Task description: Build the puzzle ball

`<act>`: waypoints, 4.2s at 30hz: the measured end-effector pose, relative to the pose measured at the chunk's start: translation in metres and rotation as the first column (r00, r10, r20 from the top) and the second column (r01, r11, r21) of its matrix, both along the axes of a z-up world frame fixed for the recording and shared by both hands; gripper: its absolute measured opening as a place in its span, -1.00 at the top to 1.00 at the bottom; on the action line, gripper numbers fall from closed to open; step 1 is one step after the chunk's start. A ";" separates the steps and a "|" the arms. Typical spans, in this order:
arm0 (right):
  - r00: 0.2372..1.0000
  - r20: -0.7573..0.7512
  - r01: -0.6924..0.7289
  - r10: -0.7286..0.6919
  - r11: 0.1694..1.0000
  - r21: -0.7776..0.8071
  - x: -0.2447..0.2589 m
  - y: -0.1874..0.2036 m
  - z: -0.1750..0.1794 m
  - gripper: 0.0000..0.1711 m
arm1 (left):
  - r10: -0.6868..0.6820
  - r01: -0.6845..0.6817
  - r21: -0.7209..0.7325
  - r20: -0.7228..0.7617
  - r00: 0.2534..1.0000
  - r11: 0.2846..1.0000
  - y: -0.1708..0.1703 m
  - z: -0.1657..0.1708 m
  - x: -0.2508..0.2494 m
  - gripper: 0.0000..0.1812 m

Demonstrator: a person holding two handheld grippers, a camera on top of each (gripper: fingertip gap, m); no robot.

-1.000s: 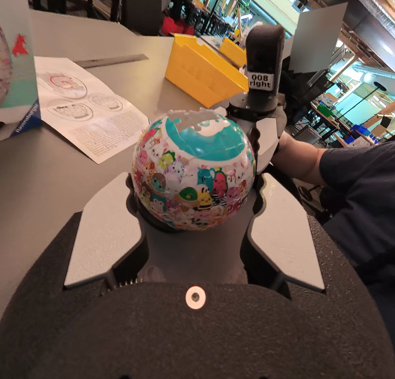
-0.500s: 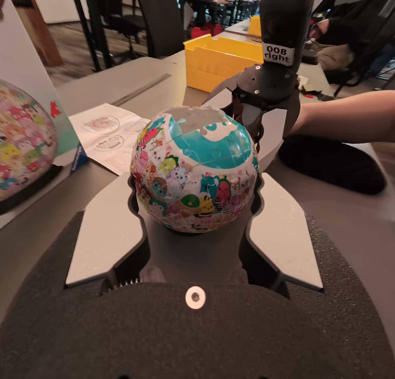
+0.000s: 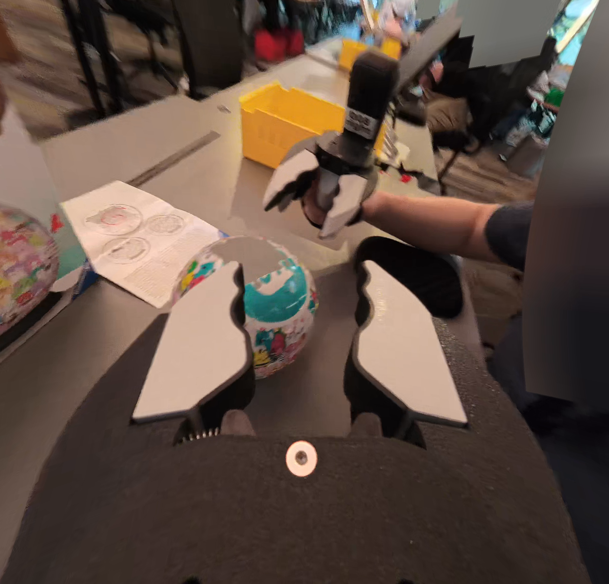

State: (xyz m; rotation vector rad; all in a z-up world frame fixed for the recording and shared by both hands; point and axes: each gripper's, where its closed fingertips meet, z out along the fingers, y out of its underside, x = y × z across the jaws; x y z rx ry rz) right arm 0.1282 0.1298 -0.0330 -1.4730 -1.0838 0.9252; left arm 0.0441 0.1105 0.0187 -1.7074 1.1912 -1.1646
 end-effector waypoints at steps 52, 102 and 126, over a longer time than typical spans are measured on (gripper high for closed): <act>0.997 0.048 -0.071 0.060 0.963 0.259 -0.029 0.006 0.009 0.99 | -0.409 -0.017 -0.477 -0.772 0.487 0.879 0.030 -0.067 0.040 1.00; 0.995 0.072 -0.082 0.066 0.968 0.238 -0.035 0.005 0.004 0.99 | -0.493 -0.001 -0.583 -0.689 0.531 0.812 0.020 -0.065 0.040 1.00; 0.993 -0.058 -0.099 0.104 0.991 0.088 0.010 0.025 0.026 0.78 | 0.035 -0.077 -0.183 -0.223 0.974 0.980 -0.004 0.054 0.006 1.00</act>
